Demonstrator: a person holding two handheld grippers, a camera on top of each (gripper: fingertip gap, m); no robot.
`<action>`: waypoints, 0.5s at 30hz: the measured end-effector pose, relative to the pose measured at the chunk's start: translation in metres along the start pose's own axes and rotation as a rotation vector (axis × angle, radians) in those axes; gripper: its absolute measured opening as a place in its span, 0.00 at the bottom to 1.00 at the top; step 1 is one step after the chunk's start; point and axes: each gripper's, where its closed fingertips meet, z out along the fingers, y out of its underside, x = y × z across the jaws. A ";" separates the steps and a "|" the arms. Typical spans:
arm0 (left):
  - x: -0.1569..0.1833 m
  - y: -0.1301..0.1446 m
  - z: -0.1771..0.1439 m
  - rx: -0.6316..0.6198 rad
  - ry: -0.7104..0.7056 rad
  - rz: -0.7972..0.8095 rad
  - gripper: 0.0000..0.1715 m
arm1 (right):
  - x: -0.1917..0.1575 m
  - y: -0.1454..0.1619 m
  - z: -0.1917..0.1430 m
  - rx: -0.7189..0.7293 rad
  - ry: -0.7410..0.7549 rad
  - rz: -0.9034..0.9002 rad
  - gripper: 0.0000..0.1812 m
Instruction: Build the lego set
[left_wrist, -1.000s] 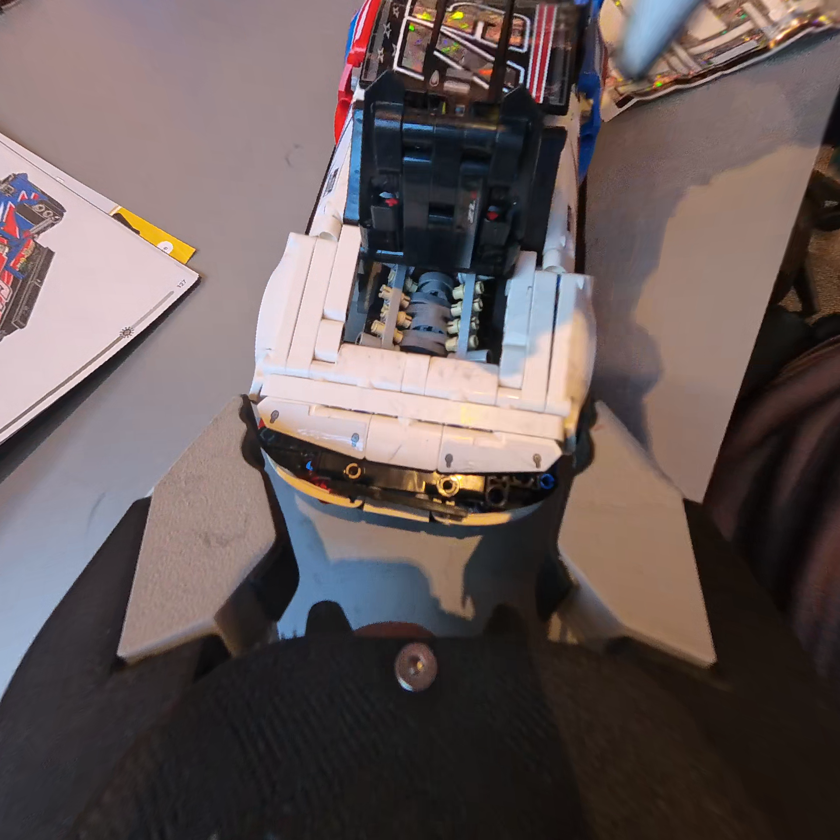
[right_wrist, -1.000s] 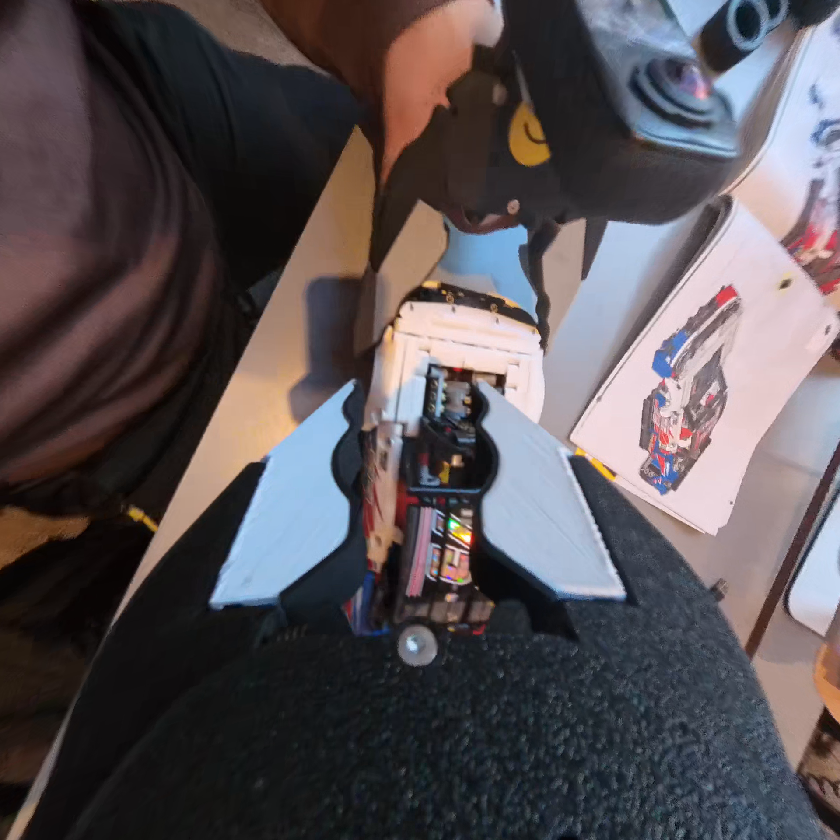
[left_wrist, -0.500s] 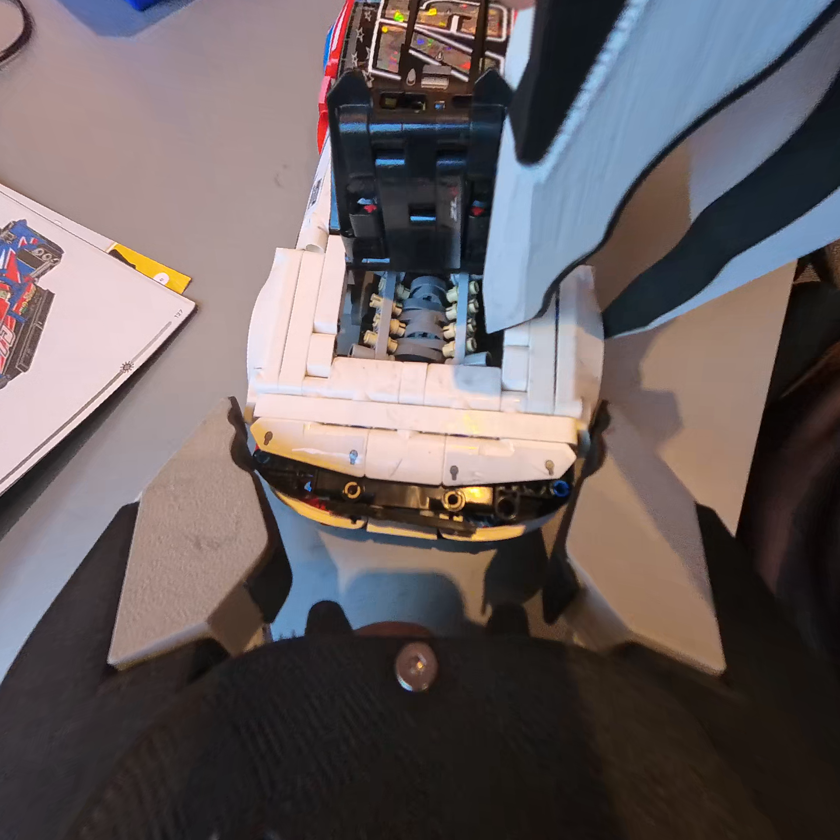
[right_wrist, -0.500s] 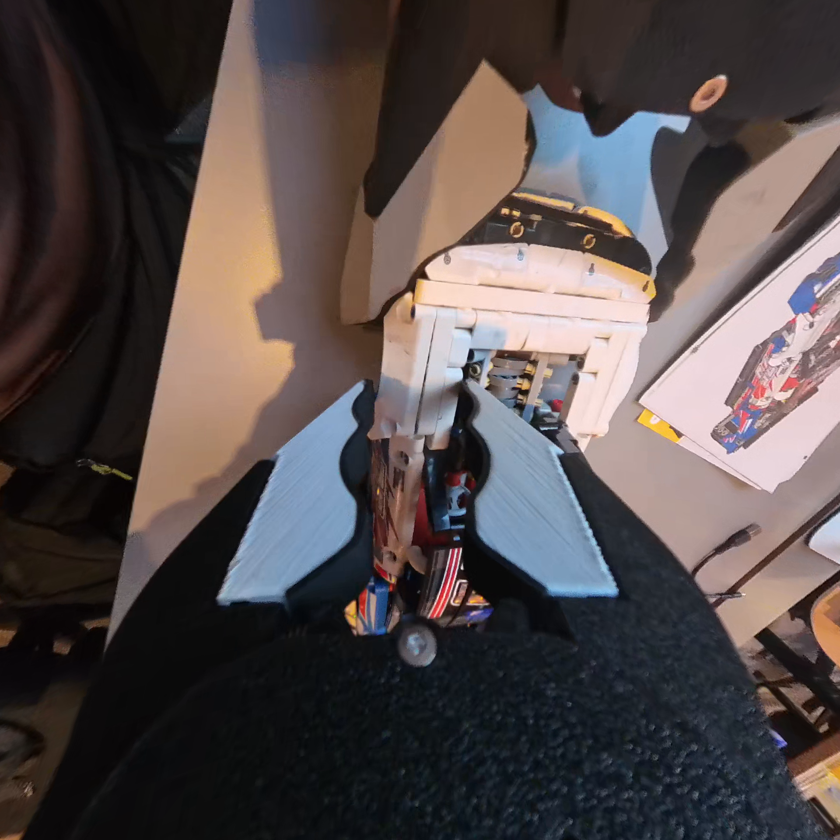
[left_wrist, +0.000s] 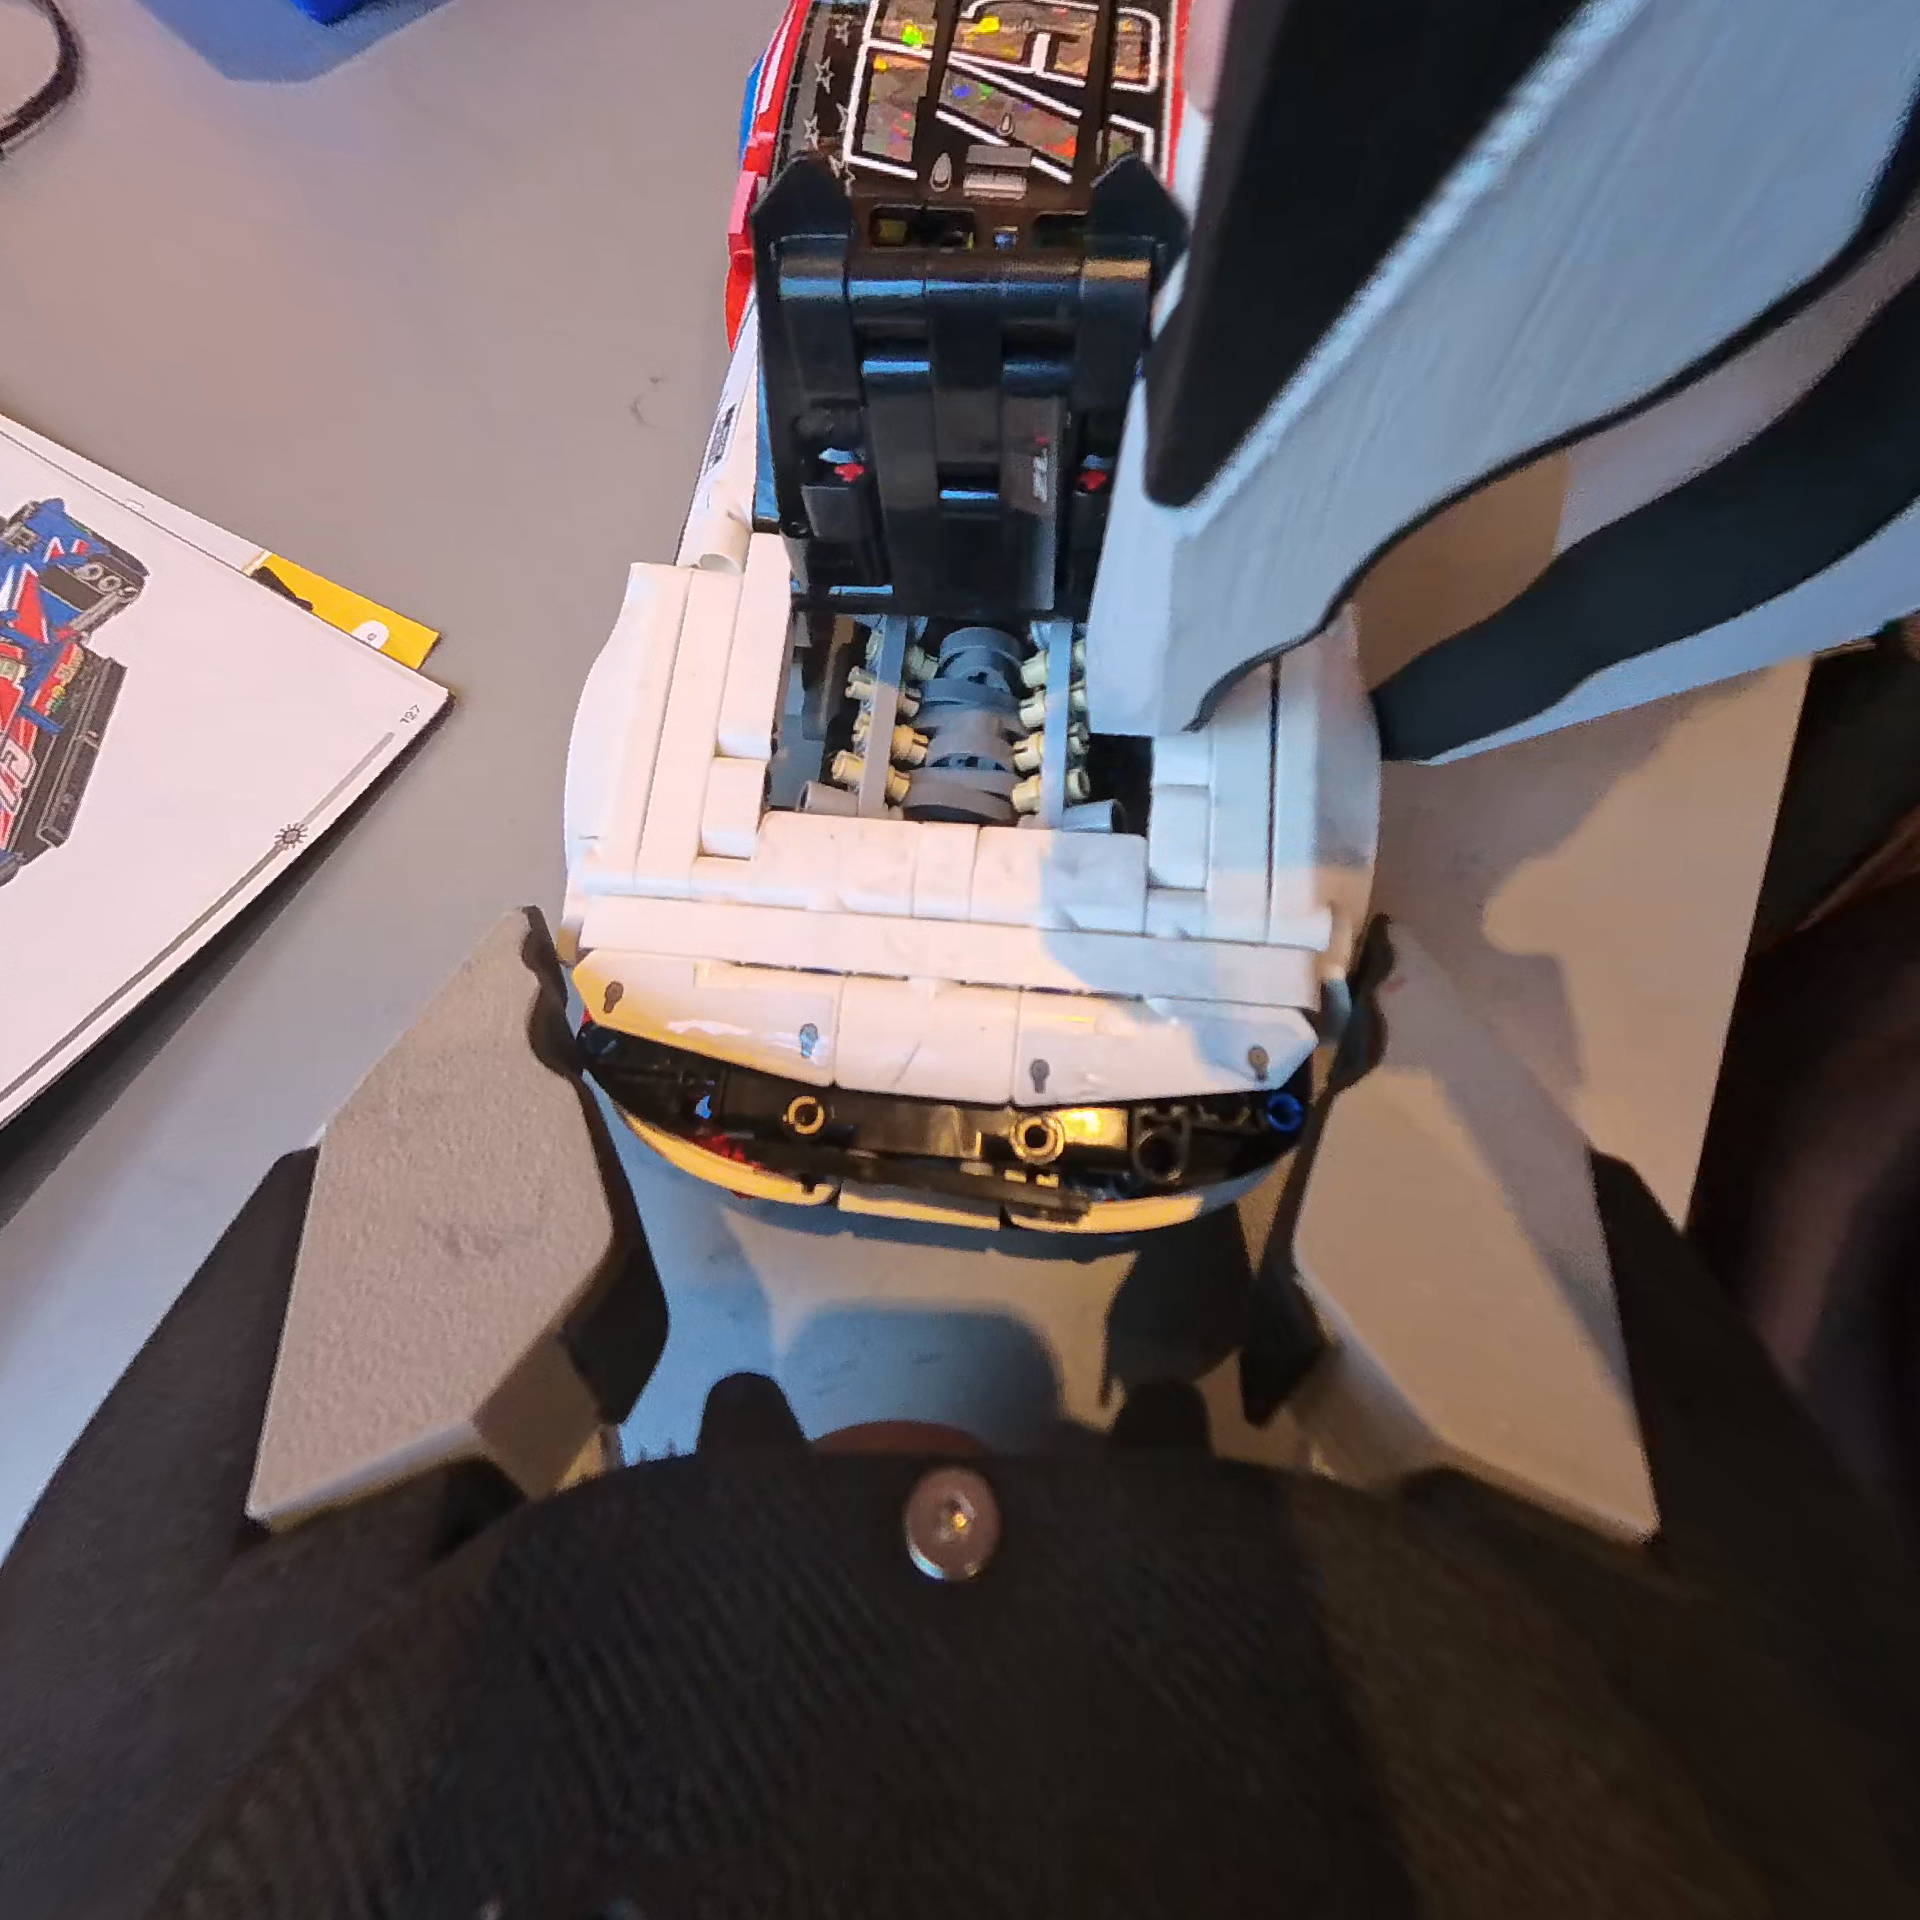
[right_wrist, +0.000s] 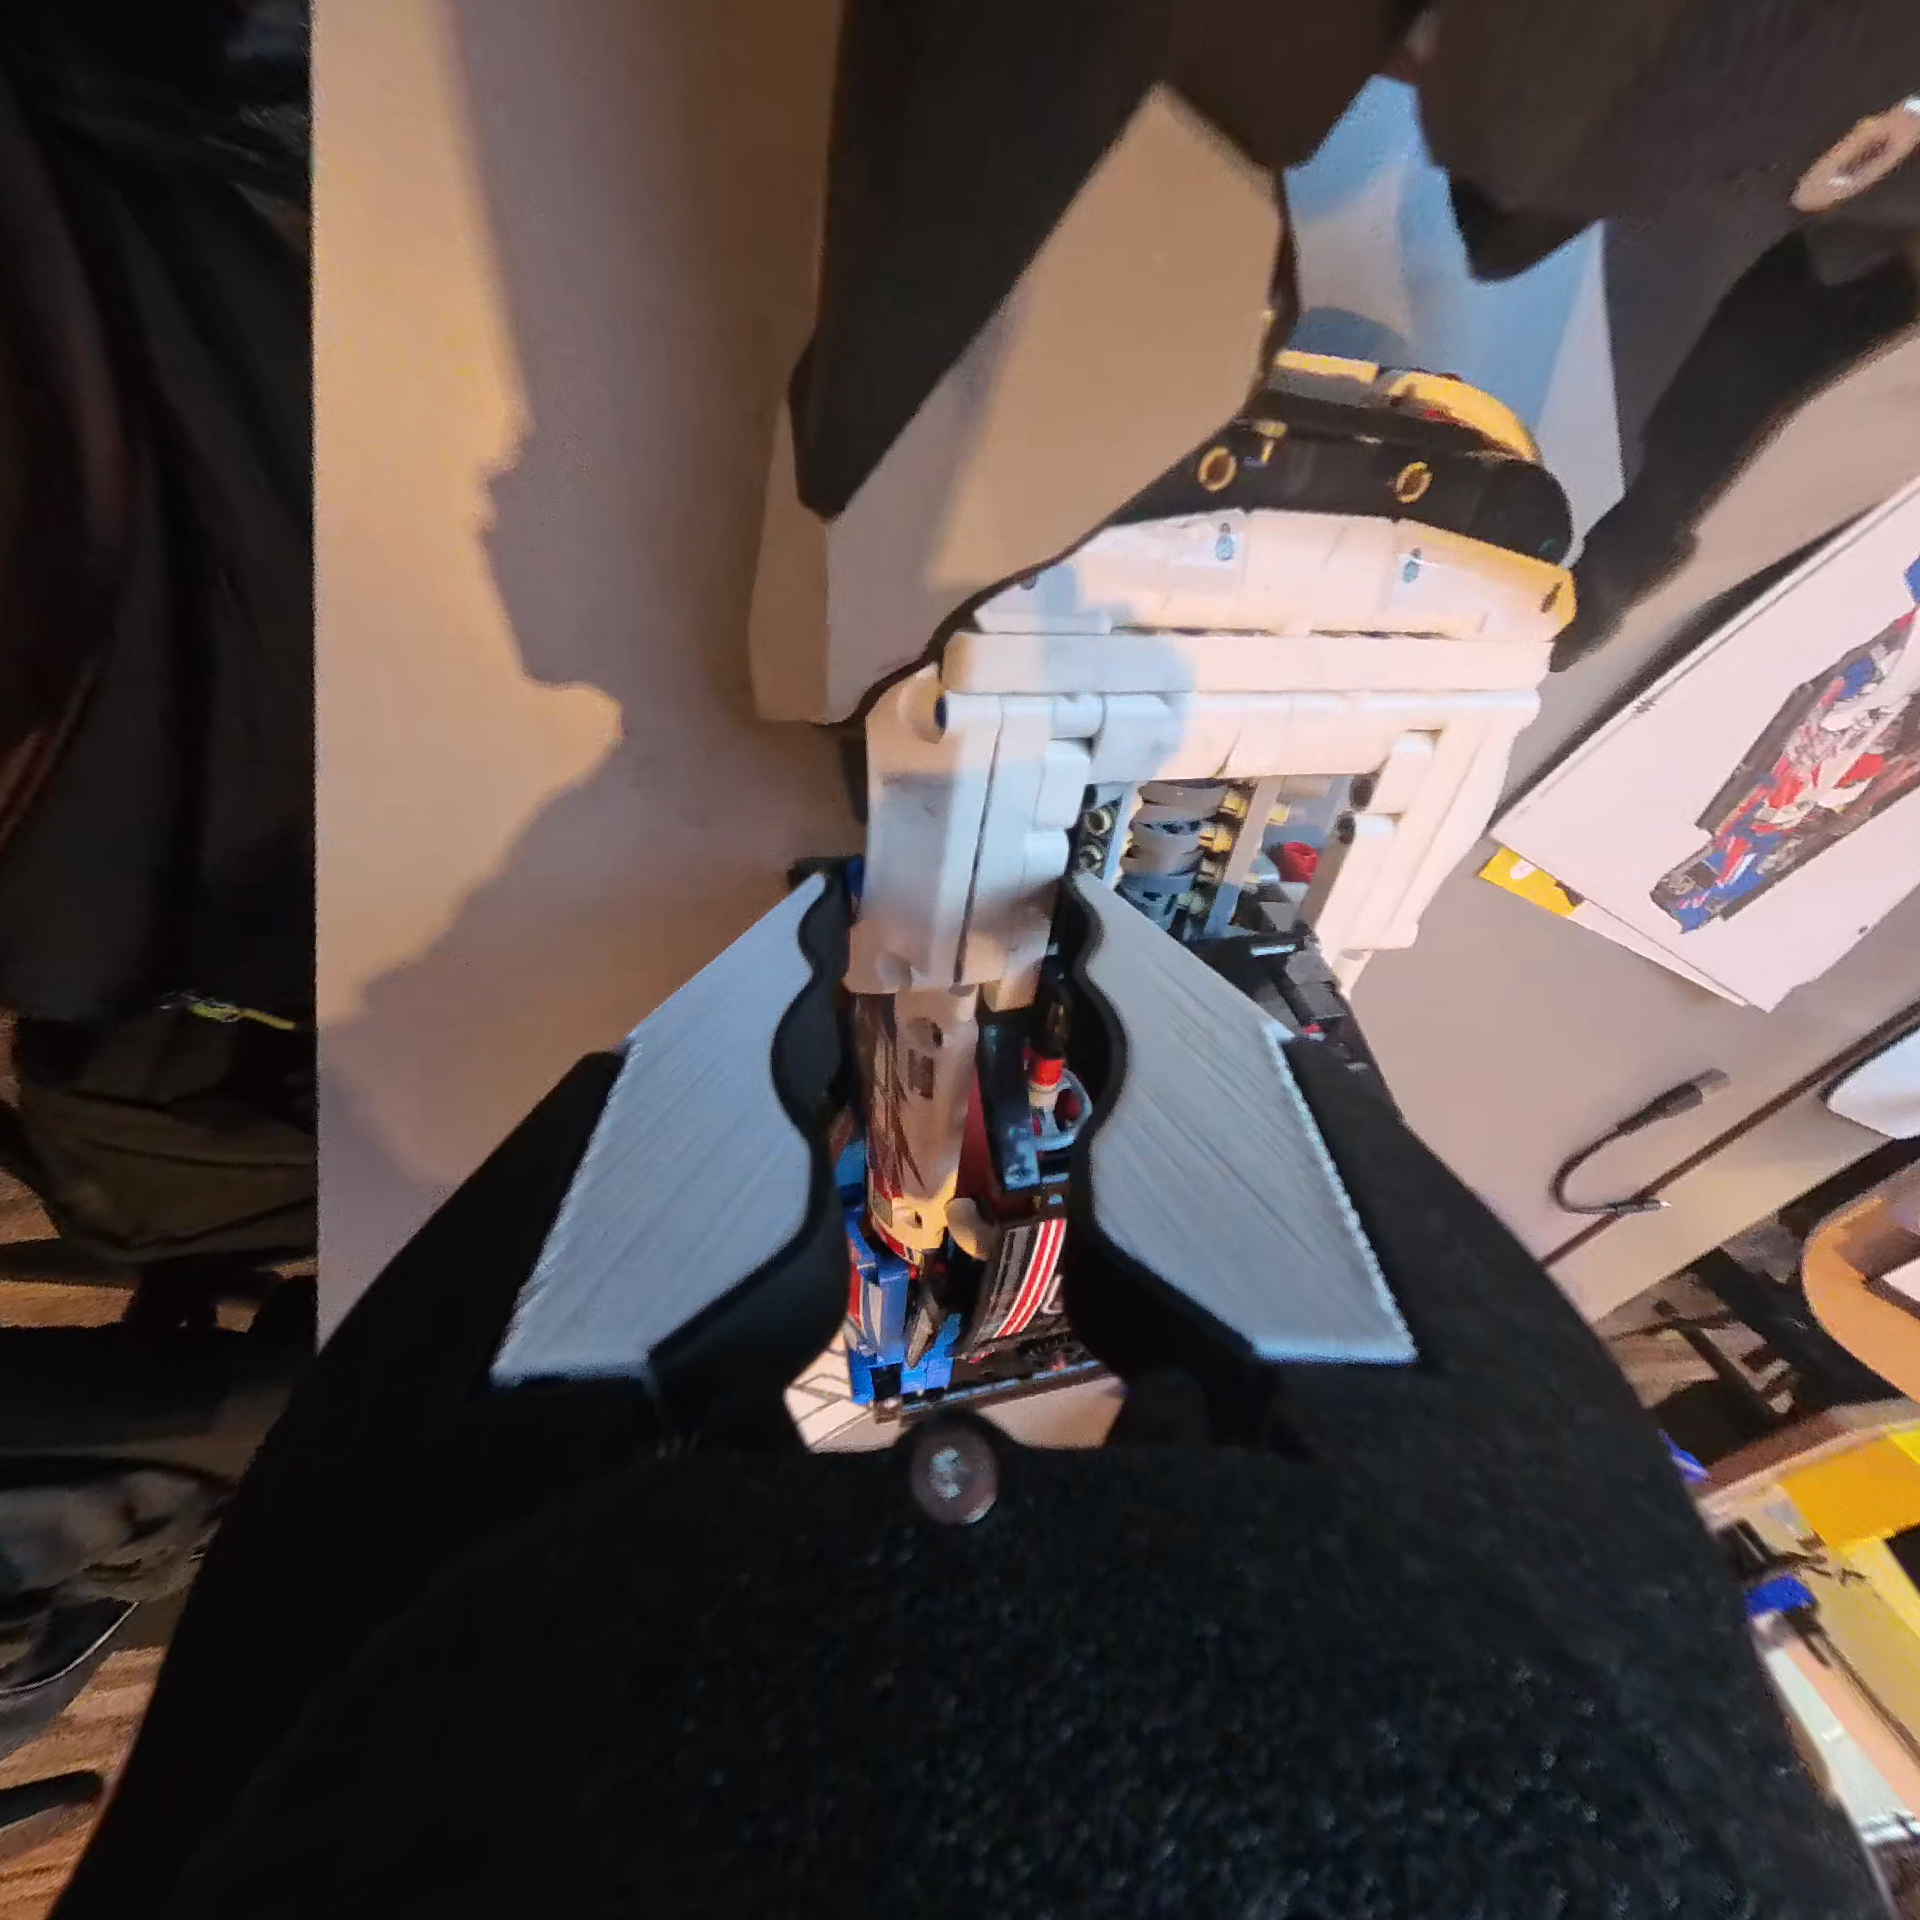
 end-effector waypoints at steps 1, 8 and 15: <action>0.000 0.000 0.000 0.000 -0.003 -0.002 0.83 | 0.000 0.000 0.000 0.003 -0.012 0.006 0.22; 0.001 0.000 0.000 -0.002 -0.015 -0.005 0.83 | -0.004 0.002 0.001 0.055 0.006 -0.079 0.27; -0.002 0.000 0.001 -0.004 -0.031 -0.021 0.83 | 0.003 0.004 0.002 0.093 -0.012 -0.091 0.21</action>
